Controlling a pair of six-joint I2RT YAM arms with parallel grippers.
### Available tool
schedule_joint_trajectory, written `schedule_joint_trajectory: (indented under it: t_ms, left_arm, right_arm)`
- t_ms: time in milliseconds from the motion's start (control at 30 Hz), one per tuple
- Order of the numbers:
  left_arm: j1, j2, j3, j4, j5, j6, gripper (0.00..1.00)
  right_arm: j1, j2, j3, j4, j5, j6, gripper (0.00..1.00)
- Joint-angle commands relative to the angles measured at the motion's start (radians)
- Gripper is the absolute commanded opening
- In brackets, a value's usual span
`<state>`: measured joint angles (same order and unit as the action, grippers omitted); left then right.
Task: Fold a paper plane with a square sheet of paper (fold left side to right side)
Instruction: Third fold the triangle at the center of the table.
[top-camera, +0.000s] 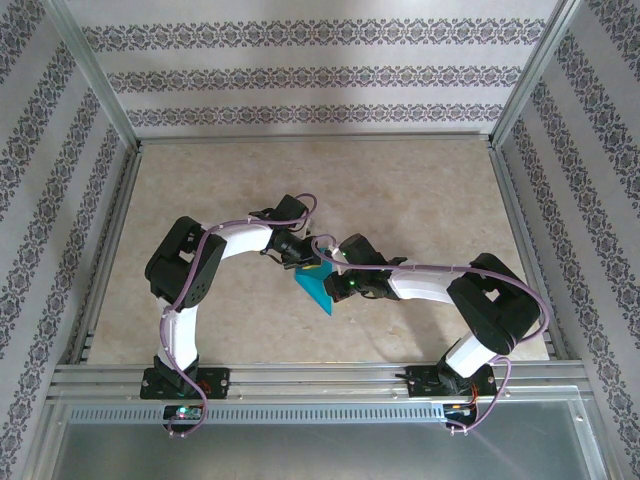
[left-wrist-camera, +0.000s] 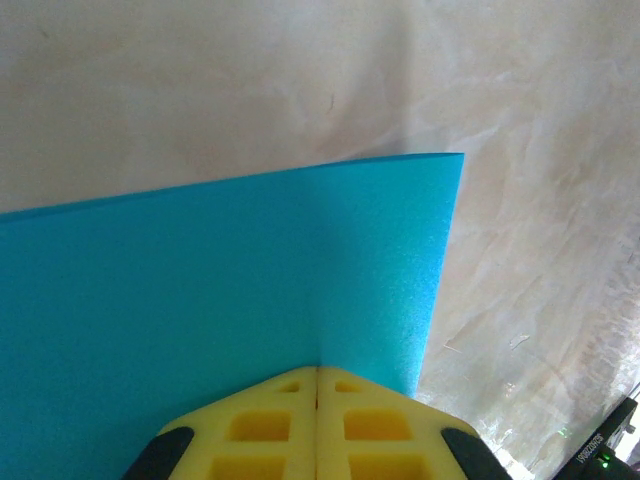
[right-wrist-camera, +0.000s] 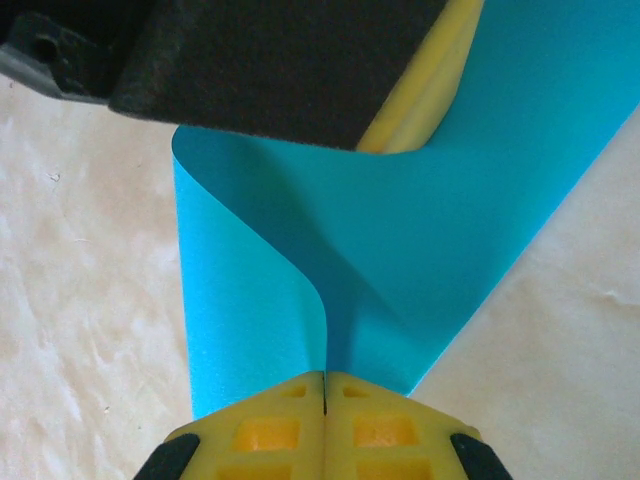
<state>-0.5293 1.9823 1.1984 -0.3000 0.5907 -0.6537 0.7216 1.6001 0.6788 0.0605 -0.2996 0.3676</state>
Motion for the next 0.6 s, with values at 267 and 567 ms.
schedule_joint_trajectory:
  t_ms: [267,567]
  left_arm:
    - [-0.016,0.023,0.001,-0.041,-0.040,0.026,0.07]
    - [-0.016,0.022,0.003,-0.044,-0.041,0.028,0.06]
  right_arm:
    - [-0.012,0.030,0.031,0.007,0.004,0.011,0.00]
    - [-0.011,0.038,0.036,0.009,0.001,0.009,0.00]
